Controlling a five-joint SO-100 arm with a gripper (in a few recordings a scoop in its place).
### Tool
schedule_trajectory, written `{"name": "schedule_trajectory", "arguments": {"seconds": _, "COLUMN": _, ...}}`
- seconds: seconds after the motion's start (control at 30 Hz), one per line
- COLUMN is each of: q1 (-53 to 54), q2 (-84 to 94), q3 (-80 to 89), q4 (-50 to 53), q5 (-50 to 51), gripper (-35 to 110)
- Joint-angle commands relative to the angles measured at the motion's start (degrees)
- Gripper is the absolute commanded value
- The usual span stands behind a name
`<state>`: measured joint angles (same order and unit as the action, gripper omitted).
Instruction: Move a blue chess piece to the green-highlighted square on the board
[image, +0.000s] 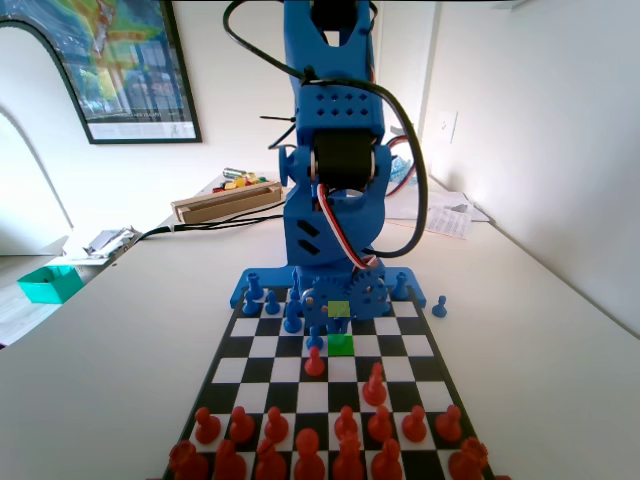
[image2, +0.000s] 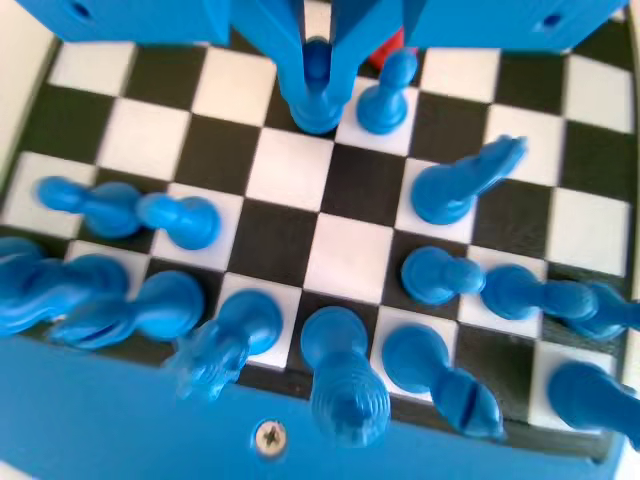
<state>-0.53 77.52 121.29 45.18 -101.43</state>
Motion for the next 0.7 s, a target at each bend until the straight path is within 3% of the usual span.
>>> {"name": "schedule_trajectory", "arguments": {"seconds": 0.0, "q1": -0.2, "q2": 1.1, "q3": -2.5, "q4": 0.4, "q5": -0.1, "gripper": 1}}
{"name": "schedule_trajectory", "arguments": {"seconds": 0.67, "q1": -1.3, "q2": 0.4, "q3": -3.9, "q4": -1.4, "q5": 1.9, "gripper": 1}}
